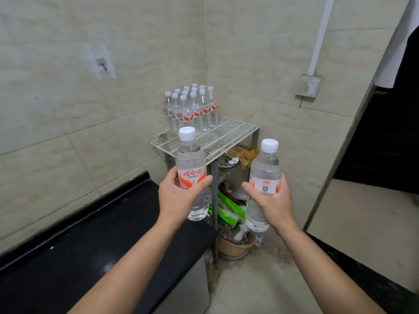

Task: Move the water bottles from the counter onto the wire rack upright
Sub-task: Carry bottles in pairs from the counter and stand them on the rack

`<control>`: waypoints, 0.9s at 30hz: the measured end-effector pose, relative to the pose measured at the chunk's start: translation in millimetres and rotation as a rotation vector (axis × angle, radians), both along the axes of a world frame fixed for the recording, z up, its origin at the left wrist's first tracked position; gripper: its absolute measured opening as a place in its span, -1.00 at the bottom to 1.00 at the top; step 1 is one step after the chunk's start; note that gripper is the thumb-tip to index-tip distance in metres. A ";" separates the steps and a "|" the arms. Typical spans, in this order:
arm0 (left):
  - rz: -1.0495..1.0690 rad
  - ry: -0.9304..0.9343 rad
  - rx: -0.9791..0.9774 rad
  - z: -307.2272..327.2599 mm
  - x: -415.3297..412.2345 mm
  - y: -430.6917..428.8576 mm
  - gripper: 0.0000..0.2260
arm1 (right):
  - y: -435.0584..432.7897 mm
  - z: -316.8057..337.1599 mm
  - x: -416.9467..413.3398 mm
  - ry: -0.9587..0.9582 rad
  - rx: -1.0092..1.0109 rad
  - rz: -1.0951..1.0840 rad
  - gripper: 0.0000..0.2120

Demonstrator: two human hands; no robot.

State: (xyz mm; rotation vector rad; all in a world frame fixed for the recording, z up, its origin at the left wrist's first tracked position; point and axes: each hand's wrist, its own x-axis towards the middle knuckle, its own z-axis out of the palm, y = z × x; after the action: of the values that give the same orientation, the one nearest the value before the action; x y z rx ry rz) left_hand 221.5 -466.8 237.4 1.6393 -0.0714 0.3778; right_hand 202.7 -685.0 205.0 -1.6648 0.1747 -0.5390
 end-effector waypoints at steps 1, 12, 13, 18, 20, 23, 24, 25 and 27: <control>0.001 -0.003 -0.006 -3.6 18.1 -9.3 -0.61 | -8.8 -2.6 16.7 -0.001 -0.004 -0.004 -0.48; 0.066 -0.017 -0.068 16.5 239.6 -79.2 -0.54 | -77.3 34.4 246.9 0.002 -0.071 0.023 -0.51; 0.070 -0.022 -0.065 23.3 254.4 -80.7 -0.52 | -78.4 42.5 262.7 -0.009 -0.065 0.016 -0.48; 0.127 -0.037 -0.061 32.8 313.8 -82.8 -0.48 | -76.4 62.0 343.0 -0.020 -0.005 0.077 -0.28; 0.165 -0.031 -0.081 27.9 335.4 -84.4 -0.50 | -71.4 60.2 375.8 -0.014 -0.017 0.139 -0.28; 0.246 0.007 -0.096 15.1 361.6 -87.5 -0.53 | -62.3 48.1 420.8 -0.011 -0.022 0.236 -0.32; 0.276 0.018 -0.091 9.1 371.4 -88.1 -0.56 | -60.1 42.3 437.1 -0.005 -0.030 0.265 -0.33; 0.308 0.031 -0.087 3.9 380.1 -89.4 -0.58 | -58.1 37.5 451.8 0.001 -0.031 0.298 -0.33; 0.373 0.059 -0.082 -7.8 399.8 -90.8 -0.59 | -54.1 28.0 484.1 0.016 -0.019 0.374 -0.32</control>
State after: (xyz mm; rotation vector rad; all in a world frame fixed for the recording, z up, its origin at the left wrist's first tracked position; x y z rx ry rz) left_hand 621.2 -557.6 229.6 1.5799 0.2949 0.6074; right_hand 686.7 -739.1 232.9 -1.6691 -0.1295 -0.2447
